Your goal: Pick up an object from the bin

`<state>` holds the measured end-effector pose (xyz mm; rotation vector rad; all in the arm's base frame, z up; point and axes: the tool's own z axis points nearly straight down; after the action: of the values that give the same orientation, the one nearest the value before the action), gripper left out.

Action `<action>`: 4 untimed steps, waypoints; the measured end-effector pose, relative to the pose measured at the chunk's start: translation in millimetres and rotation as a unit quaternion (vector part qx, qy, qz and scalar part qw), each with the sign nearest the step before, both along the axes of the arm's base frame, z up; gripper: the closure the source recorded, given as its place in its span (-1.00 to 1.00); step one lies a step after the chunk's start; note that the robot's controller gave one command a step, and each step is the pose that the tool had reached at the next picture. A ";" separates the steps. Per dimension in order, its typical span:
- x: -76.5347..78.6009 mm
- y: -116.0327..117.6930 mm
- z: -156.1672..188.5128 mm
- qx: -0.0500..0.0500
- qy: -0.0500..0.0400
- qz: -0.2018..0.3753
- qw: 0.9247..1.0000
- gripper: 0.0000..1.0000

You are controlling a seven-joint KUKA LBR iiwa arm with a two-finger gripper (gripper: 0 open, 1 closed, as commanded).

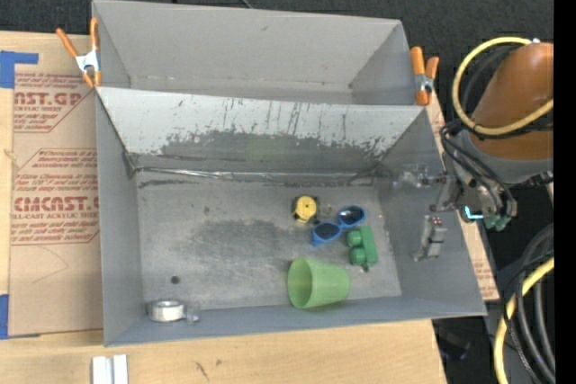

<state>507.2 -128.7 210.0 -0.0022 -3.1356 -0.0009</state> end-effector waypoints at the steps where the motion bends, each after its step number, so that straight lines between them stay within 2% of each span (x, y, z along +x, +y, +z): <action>1: 38.1 42.8 -141.9 0.002 0.001 0.122 0.993 -1.00; 2: 40.3 42.3 -139.6 0.000 -0.005 0.121 0.993 1.00; 3: 40.0 42.5 -139.9 0.000 -0.004 0.121 0.993 -1.00; 4: -19.2 10.0 -139.3 0.000 -0.006 0.273 0.962 -1.00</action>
Offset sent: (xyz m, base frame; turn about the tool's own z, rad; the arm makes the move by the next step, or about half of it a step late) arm 0.0393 0.0413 -0.1400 -0.2431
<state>488.0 -118.7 70.6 0.8570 -3.0294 0.0033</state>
